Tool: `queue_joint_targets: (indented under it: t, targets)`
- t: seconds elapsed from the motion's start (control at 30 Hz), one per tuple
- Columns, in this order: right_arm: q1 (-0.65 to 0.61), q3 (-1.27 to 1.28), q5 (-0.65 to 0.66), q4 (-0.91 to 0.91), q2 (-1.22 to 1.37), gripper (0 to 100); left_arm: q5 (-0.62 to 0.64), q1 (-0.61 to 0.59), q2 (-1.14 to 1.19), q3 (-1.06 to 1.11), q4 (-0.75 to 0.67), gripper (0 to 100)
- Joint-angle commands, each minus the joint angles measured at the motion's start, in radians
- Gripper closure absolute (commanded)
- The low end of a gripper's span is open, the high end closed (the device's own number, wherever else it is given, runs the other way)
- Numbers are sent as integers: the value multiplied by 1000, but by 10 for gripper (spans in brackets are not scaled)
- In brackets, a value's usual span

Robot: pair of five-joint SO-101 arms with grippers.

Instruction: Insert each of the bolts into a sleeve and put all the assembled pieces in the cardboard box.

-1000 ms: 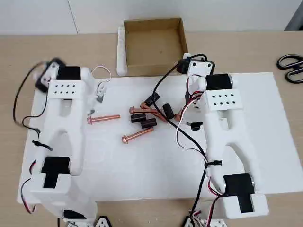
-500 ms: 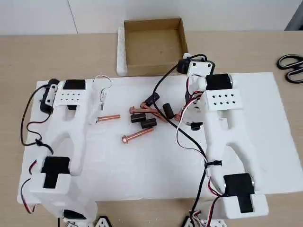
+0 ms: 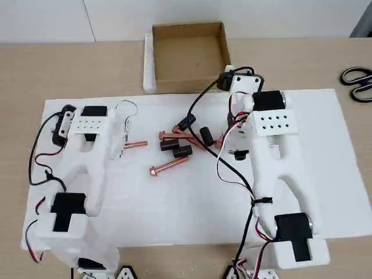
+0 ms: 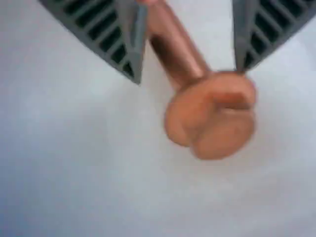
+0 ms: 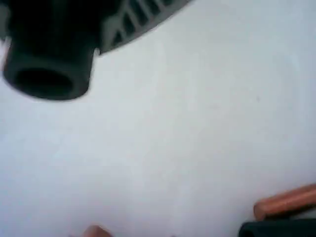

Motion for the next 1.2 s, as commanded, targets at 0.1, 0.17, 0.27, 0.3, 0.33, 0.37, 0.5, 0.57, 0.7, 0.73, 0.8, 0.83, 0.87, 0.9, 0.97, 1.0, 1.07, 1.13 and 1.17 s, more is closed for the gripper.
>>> queue_joint_targets:
  t: [0.1,0.17,0.27,0.3,0.33,0.37,0.5,0.57,0.7,0.73,0.8,0.83,0.87,0.9,0.97,1.0,1.07,1.13,1.17]
  targets:
    - [5,-9,8,-10,-58,980,6,-25,-8,10,-38,882]
    - [5,-9,8,-10,-58,980,6,-38,-8,22,-68,885]
    - [5,-9,8,-10,-58,980,6,-48,-8,45,-112,893]
    - [5,-9,8,-10,-58,980,6,-49,-8,50,-121,911]
    - [5,-9,8,-10,-58,980,6,-48,-8,54,-127,939]
    - [5,-9,8,-10,-58,980,2,-48,-8,56,-135,972]
    - [5,-9,8,-10,-58,980,0,-43,-8,61,-150,993]
    - [5,-9,8,-10,-58,980,-2,-41,-14,58,-149,994]
    - [5,-9,8,-10,-58,980,-94,-35,-17,18,-137,994]
    - [5,-9,8,-10,-58,980,-146,-29,-17,-5,-118,994]
    - [5,-9,8,-10,-58,980,-276,-9,-17,-64,-61,994]
    - [5,-9,8,-10,-58,980,-341,0,-17,-101,-21,994]
    - [5,-9,8,-10,-58,980,-407,9,-17,-143,25,994]
    - [5,-9,8,-10,-58,980,-473,17,-17,-191,75,994]
    - [5,-9,8,-10,-58,980,-603,23,-11,-282,164,994]
    - [5,-9,8,-10,-58,980,-666,25,-9,-321,207,994]
    - [5,-9,8,-10,-58,980,-789,25,-14,-384,278,994]
    - [5,-9,8,-10,-58,980,-919,28,-14,-430,359,994]
    - [5,-9,8,-10,-58,980,-994,29,-9,-447,394,994]
